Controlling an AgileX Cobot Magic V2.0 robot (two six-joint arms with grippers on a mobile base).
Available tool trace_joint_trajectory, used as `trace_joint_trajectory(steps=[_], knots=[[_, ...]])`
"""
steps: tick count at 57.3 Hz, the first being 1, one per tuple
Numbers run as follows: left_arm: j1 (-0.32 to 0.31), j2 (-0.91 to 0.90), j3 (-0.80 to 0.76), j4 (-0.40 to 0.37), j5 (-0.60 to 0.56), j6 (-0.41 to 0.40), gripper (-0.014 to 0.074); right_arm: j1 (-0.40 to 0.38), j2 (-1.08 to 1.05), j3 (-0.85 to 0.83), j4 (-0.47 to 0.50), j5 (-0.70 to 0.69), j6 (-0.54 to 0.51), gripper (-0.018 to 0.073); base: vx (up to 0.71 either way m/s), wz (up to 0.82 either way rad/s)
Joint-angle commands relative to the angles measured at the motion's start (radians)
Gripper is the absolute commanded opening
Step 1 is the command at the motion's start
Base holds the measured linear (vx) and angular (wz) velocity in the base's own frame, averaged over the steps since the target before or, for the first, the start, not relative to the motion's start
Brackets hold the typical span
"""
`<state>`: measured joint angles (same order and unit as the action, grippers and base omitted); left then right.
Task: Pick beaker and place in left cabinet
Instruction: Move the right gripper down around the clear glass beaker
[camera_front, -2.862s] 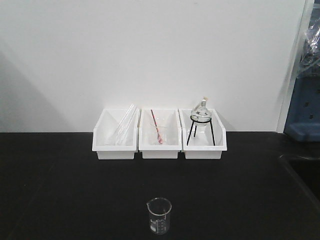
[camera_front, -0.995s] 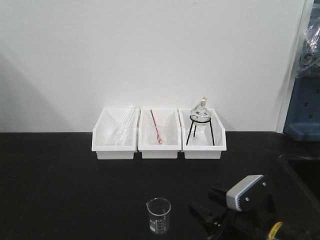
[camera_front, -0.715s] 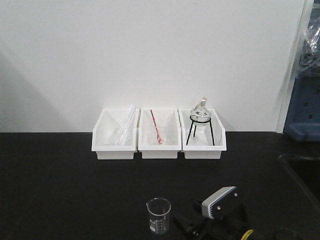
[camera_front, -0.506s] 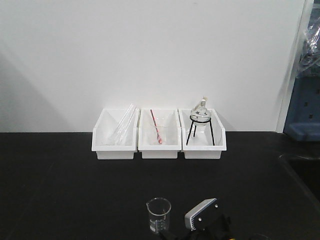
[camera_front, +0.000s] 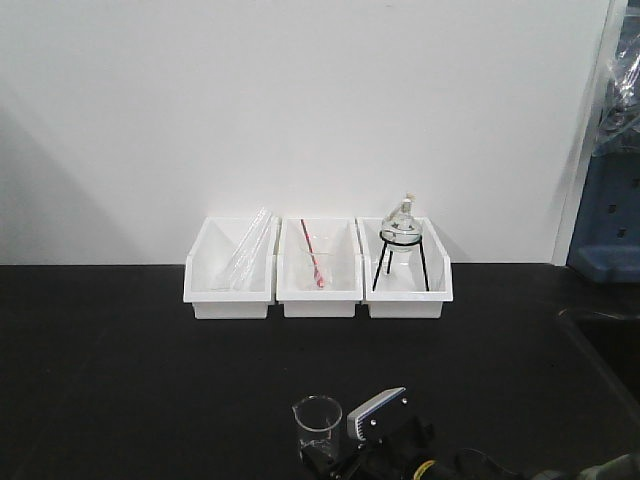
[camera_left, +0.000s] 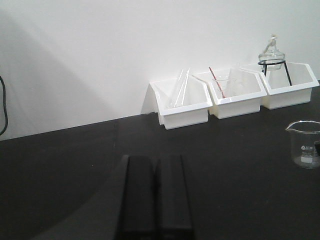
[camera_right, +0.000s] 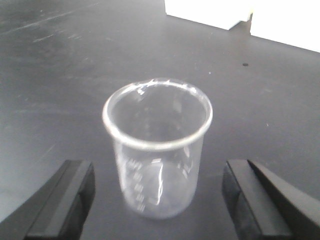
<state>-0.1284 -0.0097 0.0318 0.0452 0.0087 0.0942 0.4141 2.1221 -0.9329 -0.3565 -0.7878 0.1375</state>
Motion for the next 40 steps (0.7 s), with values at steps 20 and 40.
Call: trace_joint_trajectory(steps=[20,40], knots=[[-0.001,-0.018,0.016,-0.003,-0.084,-0.003,0.0001,-0.001,0.037,-0.137,-0.017,-0.076,0.042,0.0588,0.00,0.00],[-0.001,-0.018,0.016,-0.003,-0.084,-0.003,0.0001,-0.001,0.099,-0.214,-0.017,-0.084,0.045,0.0587,0.00,0.00]])
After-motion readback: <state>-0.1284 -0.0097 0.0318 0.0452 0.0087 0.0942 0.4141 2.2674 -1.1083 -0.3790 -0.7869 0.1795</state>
